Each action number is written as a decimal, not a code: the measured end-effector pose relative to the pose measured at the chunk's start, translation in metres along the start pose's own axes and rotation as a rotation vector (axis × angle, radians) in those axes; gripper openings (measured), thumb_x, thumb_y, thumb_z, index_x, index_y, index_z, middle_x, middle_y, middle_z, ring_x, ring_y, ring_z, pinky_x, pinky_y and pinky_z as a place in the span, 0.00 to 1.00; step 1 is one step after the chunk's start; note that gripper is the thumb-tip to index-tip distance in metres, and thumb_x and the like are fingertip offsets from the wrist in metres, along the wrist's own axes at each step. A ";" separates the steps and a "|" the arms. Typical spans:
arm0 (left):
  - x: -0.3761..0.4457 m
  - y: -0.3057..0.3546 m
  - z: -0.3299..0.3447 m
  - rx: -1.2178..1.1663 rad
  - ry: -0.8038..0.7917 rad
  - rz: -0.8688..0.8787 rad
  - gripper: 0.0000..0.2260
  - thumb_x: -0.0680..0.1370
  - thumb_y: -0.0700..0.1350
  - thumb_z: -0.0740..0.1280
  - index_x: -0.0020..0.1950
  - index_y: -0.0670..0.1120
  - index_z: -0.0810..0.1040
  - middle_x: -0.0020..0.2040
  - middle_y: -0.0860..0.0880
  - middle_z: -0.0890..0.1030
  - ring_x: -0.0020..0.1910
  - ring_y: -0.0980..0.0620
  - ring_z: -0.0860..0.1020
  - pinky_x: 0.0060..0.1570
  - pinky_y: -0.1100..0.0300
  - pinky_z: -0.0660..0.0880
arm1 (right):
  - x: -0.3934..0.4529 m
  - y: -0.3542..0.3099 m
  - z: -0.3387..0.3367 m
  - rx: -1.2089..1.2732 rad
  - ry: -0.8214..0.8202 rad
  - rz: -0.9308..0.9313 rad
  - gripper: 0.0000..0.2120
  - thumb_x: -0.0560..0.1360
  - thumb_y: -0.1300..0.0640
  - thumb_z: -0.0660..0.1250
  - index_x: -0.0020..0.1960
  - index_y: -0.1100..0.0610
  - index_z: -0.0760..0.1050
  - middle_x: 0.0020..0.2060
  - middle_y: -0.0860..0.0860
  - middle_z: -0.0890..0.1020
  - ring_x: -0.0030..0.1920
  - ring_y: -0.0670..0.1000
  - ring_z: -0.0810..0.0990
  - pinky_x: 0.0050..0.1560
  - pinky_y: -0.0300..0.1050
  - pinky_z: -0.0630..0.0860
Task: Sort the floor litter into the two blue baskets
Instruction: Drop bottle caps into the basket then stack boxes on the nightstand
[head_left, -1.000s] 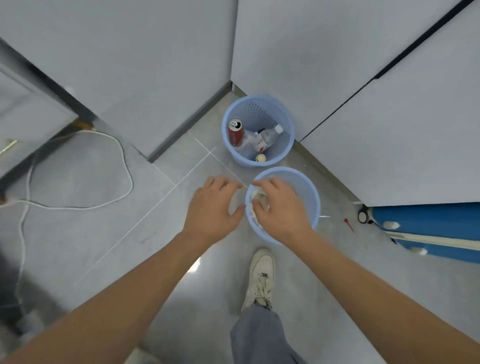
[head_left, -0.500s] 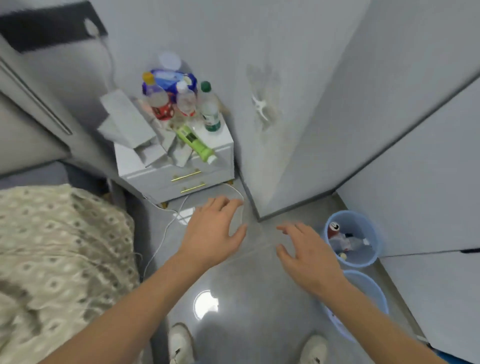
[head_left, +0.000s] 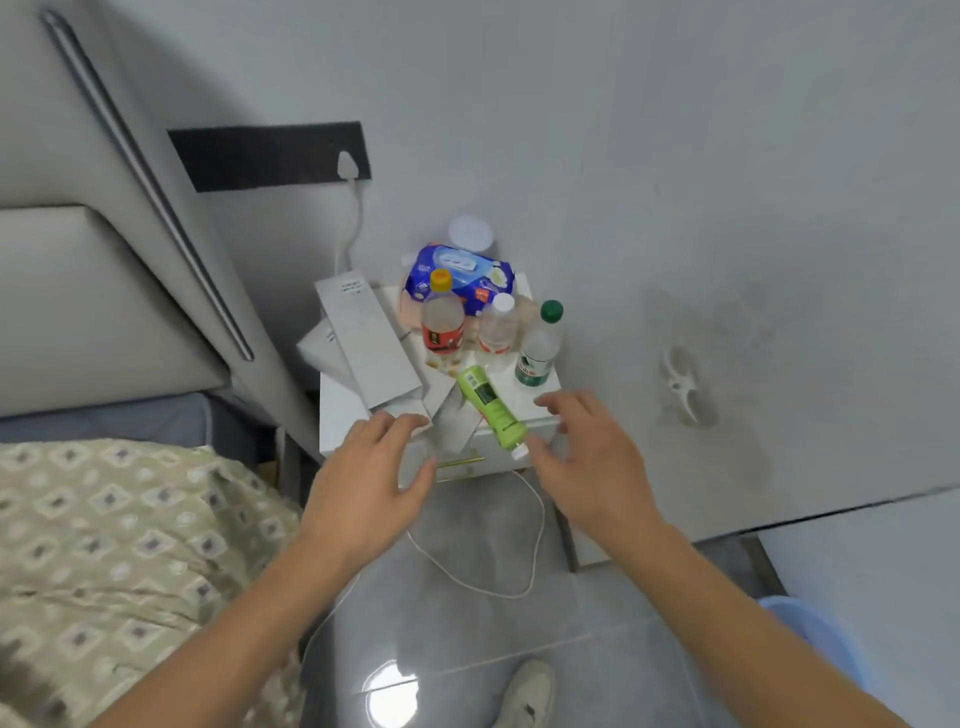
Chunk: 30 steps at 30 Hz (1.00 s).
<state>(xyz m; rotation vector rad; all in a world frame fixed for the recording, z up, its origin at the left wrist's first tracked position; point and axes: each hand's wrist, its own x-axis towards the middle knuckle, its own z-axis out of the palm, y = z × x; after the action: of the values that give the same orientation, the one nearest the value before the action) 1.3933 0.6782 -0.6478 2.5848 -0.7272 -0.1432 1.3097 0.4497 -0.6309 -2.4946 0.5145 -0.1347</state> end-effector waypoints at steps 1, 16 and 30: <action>0.020 -0.001 0.001 -0.011 0.012 -0.007 0.19 0.79 0.57 0.66 0.69 0.55 0.72 0.58 0.55 0.76 0.60 0.50 0.76 0.52 0.49 0.78 | 0.025 0.003 0.000 0.001 0.036 -0.004 0.17 0.77 0.46 0.66 0.65 0.47 0.72 0.58 0.43 0.73 0.51 0.50 0.80 0.47 0.52 0.79; 0.248 -0.011 0.022 0.058 0.010 -0.101 0.24 0.78 0.55 0.68 0.73 0.55 0.70 0.62 0.45 0.74 0.59 0.42 0.76 0.50 0.48 0.76 | 0.198 0.056 0.026 -0.218 -0.017 0.120 0.17 0.77 0.46 0.69 0.64 0.49 0.73 0.56 0.53 0.72 0.52 0.58 0.77 0.45 0.48 0.74; 0.232 -0.013 -0.052 0.038 0.164 0.071 0.12 0.76 0.50 0.72 0.57 0.49 0.79 0.51 0.45 0.79 0.50 0.43 0.76 0.47 0.50 0.74 | 0.158 0.045 -0.009 -0.204 0.136 0.078 0.11 0.75 0.48 0.71 0.52 0.54 0.75 0.47 0.51 0.73 0.43 0.55 0.76 0.42 0.52 0.77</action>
<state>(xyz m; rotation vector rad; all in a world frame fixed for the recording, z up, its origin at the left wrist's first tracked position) 1.6091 0.5884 -0.6017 2.5655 -0.7664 0.1054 1.4380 0.3489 -0.6518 -2.6716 0.7133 -0.2329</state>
